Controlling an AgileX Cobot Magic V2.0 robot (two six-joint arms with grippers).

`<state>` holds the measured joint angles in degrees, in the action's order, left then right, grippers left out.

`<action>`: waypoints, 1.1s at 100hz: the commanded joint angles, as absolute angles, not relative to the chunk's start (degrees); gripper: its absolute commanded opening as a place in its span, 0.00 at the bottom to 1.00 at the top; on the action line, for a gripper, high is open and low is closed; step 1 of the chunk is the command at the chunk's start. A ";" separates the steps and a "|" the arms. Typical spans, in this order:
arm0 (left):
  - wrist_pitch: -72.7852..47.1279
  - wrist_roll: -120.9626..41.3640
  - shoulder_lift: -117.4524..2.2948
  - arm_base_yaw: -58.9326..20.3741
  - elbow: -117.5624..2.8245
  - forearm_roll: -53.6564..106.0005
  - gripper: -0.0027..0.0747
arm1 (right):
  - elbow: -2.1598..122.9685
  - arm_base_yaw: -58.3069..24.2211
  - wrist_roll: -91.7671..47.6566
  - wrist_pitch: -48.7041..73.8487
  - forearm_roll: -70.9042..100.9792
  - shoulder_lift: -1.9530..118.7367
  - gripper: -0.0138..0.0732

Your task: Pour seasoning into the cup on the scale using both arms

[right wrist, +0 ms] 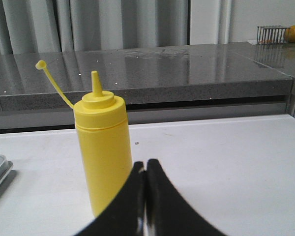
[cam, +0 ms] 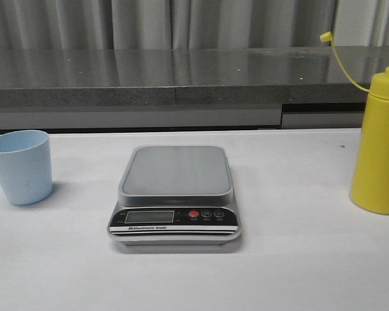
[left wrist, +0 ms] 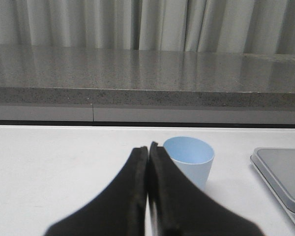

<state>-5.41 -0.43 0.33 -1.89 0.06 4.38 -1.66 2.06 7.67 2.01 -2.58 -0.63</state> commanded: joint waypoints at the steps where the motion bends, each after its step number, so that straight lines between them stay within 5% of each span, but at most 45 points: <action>1: -0.77 0.00 1.99 -1.93 2.35 4.42 0.01 | -0.57 2.32 7.58 -2.41 -3.30 -1.76 0.09; 73: 6.48 0.00 0.86 -1.82 0.36 6.83 0.01 | -0.57 2.32 7.58 -2.41 -3.30 -1.76 0.09; 110: 0.00 0.00 -16.89 -1.82 -14.45 6.85 0.01 | -0.57 2.32 7.58 -2.41 -3.30 -1.76 0.09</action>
<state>-3.42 -0.43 -12.02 -1.80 -9.63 7.04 -1.66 2.06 7.67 2.01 -2.58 -0.63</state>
